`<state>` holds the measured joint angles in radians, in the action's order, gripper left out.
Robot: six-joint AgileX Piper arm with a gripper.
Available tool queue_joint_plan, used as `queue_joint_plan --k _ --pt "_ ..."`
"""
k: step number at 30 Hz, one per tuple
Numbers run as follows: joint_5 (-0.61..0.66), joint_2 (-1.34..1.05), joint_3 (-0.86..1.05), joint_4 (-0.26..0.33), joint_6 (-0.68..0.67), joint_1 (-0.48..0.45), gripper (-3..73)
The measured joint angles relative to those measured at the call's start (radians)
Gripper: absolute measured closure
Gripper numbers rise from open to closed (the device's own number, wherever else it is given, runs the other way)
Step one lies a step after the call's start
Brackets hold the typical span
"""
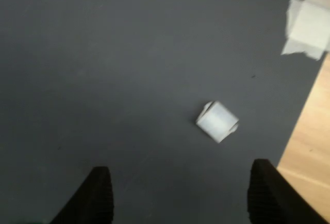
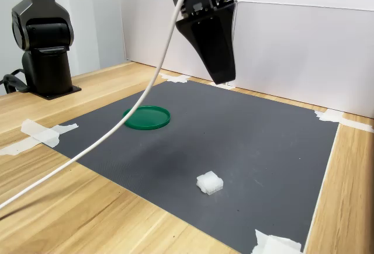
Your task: Grasp a white terminal and put it in the green lid.
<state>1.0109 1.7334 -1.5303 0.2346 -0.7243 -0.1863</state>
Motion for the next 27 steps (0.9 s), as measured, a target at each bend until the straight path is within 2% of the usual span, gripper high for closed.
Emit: queue_joint_plan --k 7,19,27 --pt "0.049 0.039 -0.024 -0.080 -0.029 0.000 5.0" --pt "0.146 0.135 -0.132 -0.089 -0.034 0.000 5.0" --pt "0.151 0.198 -0.150 -0.145 -0.159 0.000 5.5"
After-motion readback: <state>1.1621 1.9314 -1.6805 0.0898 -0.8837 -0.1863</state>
